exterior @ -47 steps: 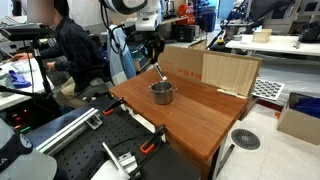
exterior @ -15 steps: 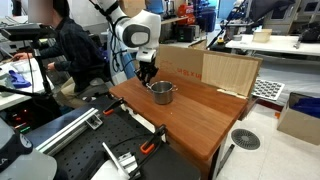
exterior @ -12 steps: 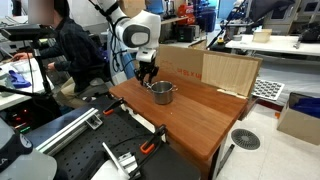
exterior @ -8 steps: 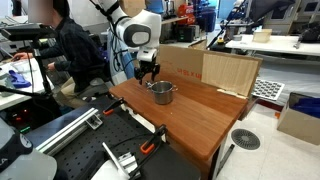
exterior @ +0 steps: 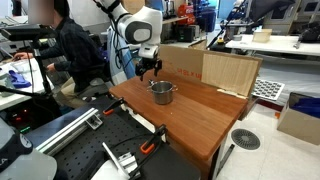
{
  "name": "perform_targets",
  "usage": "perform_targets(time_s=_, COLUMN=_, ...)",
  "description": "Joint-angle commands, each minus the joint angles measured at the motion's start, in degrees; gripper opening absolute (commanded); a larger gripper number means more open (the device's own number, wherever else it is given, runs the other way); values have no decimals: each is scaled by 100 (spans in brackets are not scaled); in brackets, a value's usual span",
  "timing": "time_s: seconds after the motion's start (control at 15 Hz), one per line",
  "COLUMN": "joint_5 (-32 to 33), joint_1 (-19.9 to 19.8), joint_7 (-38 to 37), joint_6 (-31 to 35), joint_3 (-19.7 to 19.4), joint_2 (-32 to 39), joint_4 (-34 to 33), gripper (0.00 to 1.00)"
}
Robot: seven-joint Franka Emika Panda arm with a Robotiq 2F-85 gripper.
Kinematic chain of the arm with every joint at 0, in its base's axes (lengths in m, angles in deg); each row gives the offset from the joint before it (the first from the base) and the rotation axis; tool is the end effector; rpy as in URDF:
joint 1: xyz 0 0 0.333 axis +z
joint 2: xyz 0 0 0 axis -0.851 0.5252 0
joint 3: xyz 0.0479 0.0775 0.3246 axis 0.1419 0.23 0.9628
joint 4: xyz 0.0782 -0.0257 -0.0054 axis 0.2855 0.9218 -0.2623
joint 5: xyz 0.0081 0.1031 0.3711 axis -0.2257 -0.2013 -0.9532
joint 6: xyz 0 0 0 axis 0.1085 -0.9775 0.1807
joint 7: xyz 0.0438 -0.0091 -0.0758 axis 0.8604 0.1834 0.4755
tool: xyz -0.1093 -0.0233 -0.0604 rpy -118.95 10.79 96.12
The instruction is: Remove the black marker from the silver pot
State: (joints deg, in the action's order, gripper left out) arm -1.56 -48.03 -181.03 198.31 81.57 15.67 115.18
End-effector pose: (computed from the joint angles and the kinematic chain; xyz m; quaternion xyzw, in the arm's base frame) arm 0.5635 0.1529 0.1591 -0.6470 0.7517 0.1052 0.0724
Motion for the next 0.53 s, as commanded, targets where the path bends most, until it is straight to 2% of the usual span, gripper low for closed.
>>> perform_targets(time_s=0.0, joint_5=-70, joint_1=126, joint_7=-94, joint_6=-24, joint_3=-111, joint_2=-166, joint_4=5, gripper=100)
perform_targets(time_s=0.47, joint_5=596, joint_1=566, joint_7=-639, joint_6=6, joint_3=-433, joint_2=-1172, joint_4=327, gripper=100)
